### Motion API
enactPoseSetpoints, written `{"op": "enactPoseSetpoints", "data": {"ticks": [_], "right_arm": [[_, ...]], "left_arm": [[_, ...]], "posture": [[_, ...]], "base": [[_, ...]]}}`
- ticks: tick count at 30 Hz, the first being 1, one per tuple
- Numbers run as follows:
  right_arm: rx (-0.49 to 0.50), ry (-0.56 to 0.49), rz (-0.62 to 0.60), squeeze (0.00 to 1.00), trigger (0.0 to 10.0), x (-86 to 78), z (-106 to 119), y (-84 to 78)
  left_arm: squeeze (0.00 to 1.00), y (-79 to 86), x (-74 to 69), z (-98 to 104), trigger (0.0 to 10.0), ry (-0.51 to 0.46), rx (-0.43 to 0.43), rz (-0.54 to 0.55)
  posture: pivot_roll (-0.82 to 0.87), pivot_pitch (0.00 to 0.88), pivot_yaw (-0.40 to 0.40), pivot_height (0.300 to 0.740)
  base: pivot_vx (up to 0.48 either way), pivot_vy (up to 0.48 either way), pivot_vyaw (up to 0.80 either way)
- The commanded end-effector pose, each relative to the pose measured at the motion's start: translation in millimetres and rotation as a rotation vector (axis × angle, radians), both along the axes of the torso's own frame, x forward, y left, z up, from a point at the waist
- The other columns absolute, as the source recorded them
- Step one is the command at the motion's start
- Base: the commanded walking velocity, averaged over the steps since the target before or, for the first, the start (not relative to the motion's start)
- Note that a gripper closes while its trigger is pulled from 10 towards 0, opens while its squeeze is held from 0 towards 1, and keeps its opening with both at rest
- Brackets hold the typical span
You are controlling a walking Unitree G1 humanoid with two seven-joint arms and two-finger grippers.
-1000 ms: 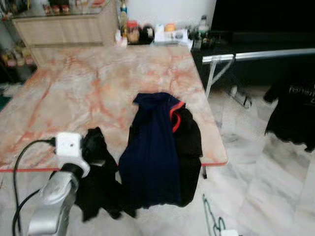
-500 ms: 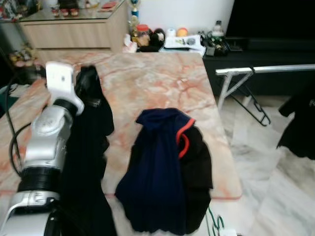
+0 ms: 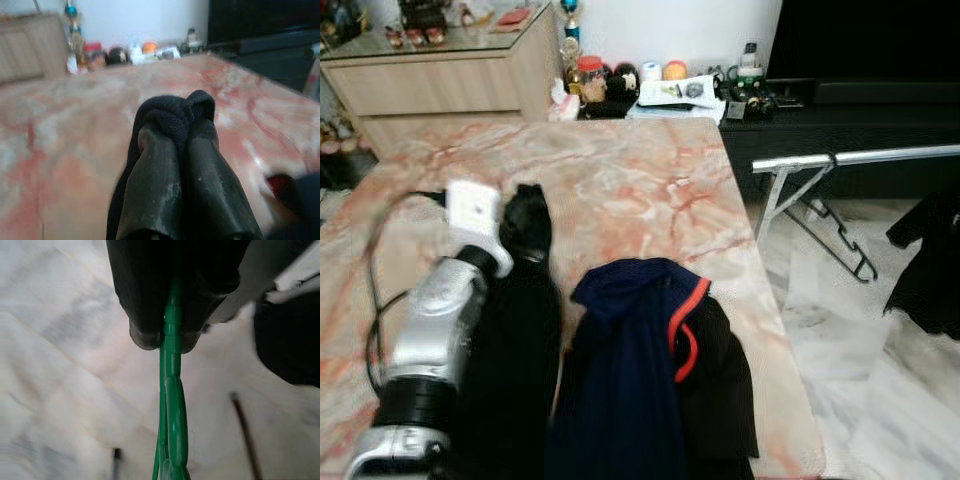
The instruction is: Hang hanger
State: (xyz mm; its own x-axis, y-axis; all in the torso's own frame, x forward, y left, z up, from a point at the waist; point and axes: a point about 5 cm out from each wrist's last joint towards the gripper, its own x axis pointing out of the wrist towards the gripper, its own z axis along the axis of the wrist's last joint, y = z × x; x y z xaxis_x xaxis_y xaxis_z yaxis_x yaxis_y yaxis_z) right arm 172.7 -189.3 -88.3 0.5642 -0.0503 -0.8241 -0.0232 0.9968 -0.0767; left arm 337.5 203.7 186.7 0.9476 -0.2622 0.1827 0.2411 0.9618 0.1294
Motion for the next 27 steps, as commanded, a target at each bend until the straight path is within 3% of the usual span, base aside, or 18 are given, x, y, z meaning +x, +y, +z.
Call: {"op": "enactPoseSetpoints", "data": {"ticks": [1,2,3,4,5,7,8,17,21,23,25,26,27], "right_arm": [[0.018,0.015,0.016,0.0,10.0,-0.2,-2,9.9],[0.018,0.012,0.018,0.0,10.0,1.5,-1,10.3],[0.018,0.01,0.02,0.0,10.0,3.1,0,10.7],[0.017,0.007,0.021,0.0,10.0,4.7,0,10.9],[0.016,0.004,0.024,0.0,10.0,6.9,1,11.3],[0.014,0.005,0.026,0.0,10.0,6.5,1,11.1],[0.011,0.012,0.035,0.0,10.0,3.1,0,10.4],[0.008,0.017,0.042,0.0,10.0,0.0,-1,9.3],[0.004,0.02,0.048,0.0,10.0,-0.9,-2,9.5],[0.006,0.021,0.05,0.0,10.0,-1.6,-2,9.6],[0.006,0.021,0.051,0.0,10.0,-1.7,-2,9.6],[0.005,0.022,0.054,0.0,10.0,-2.1,-2,9.5],[0.005,0.022,0.054,0.0,10.0,-2.1,-2,9.5]], "left_arm": [[0.0,10.7,-8.8,0,10.0,0.003,0.008,0.027],[0.0,12.0,-12.6,-4,10.0,0.016,0.012,0.031],[0.39,13.3,-16.6,-8,10.0,0.027,0.008,0.035],[0.91,14.7,-21.5,-11,10.0,0.04,0.002,0.038],[1.0,16.4,-29.9,-17,10.0,0.059,0.003,0.043],[1.0,17.0,-35.5,-21,10.0,0.073,0.027,0.045],[1.0,15.4,-39.8,-27,10.0,0.089,0.078,0.036],[1.0,10.0,-60.6,-40,10.0,0.144,0.105,-0.002],[1.0,8.1,-70.2,-44,10.0,0.162,0.082,-0.003],[1.0,13.0,-78.5,-45,10.0,0.153,-0.001,0.072],[0.98,14.9,-79.9,-46,10.0,0.148,-0.026,0.096],[0.0,19.5,-82.7,-47,10.0,0.137,-0.084,0.154],[0.0,19.5,-82.7,-47,10.0,0.137,-0.084,0.154]], "posture": [[0.06,0.103,0.031,0.74],[0.06,0.103,0.031,0.74],[0.06,0.104,0.031,0.74],[0.06,0.104,0.032,0.74],[0.07,0.103,0.032,0.74],[0.07,0.102,0.031,0.74],[0.07,0.099,0.031,0.74],[0.06,0.088,0.037,0.74],[0.06,0.079,0.039,0.74],[0.06,0.072,0.039,0.74],[0.06,0.072,0.039,0.74],[0.06,0.067,0.038,0.74],[0.06,0.067,0.038,0.74]], "base": [[0.0,0.0,0.0],[0.0,0.0,0.0],[0.0,0.0,0.0],[0.0,0.0,0.0],[0.0,0.0,0.0],[0.0,0.0,0.0],[0.0,0.0,0.0],[0.0,0.0,0.0],[0.0,0.0,0.0],[0.0,0.0,0.0],[0.0,0.0,0.0],[0.0,0.0,0.0],[0.0,0.0,0.0]]}}
